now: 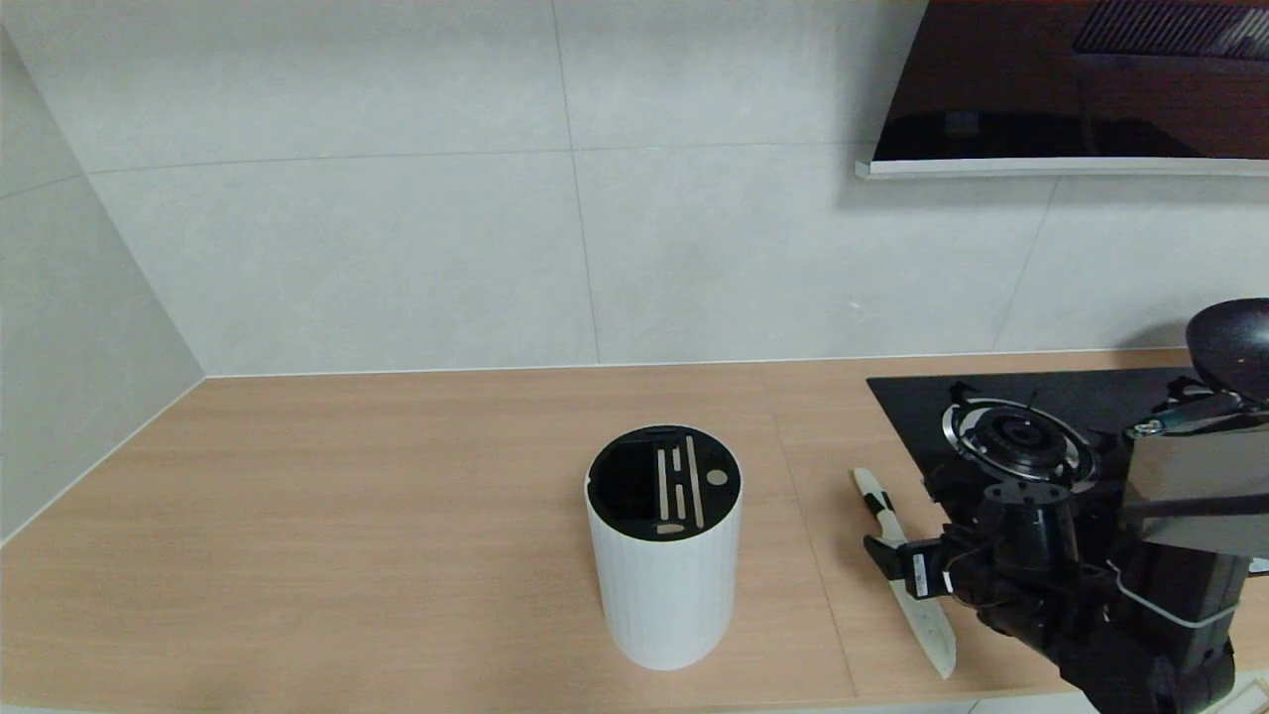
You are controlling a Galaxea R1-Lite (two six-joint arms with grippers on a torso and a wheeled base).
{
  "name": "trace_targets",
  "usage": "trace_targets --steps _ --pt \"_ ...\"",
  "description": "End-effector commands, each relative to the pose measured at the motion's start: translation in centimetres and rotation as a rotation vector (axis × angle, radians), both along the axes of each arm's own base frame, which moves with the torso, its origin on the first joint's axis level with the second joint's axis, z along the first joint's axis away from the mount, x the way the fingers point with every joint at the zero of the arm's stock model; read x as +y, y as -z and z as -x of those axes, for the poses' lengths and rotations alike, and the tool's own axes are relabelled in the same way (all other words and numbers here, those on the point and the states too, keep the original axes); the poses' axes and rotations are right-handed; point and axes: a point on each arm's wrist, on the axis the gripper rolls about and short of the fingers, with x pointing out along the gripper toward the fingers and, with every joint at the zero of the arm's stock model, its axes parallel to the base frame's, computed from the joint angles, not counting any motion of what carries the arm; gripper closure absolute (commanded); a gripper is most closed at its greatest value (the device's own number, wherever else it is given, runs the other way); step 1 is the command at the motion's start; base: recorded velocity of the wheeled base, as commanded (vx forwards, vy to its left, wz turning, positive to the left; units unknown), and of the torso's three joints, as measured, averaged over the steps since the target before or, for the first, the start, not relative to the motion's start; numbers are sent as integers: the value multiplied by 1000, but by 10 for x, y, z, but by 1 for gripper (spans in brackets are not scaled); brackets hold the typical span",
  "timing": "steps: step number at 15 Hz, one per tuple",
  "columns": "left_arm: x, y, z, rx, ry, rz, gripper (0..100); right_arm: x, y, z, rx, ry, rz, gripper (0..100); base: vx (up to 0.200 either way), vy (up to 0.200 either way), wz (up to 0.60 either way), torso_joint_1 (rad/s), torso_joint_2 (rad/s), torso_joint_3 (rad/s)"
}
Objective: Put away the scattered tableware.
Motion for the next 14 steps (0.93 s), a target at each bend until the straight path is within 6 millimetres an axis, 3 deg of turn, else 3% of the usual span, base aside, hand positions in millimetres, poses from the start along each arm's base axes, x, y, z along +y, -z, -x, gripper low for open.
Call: trace_targets --steps 1,8,14 --pt "0 0 0 0 0 1 0 3 27 -2 64 1 15 0 0 0 0 0 0 0" --pt "0 0 0 0 -1 -1 0 -1 34 -17 52 50 -30 0 0 0 0 0 0 0" --pt "0 0 0 0 -1 1 0 0 36 -18 54 50 -29 0 0 0 0 0 0 0"
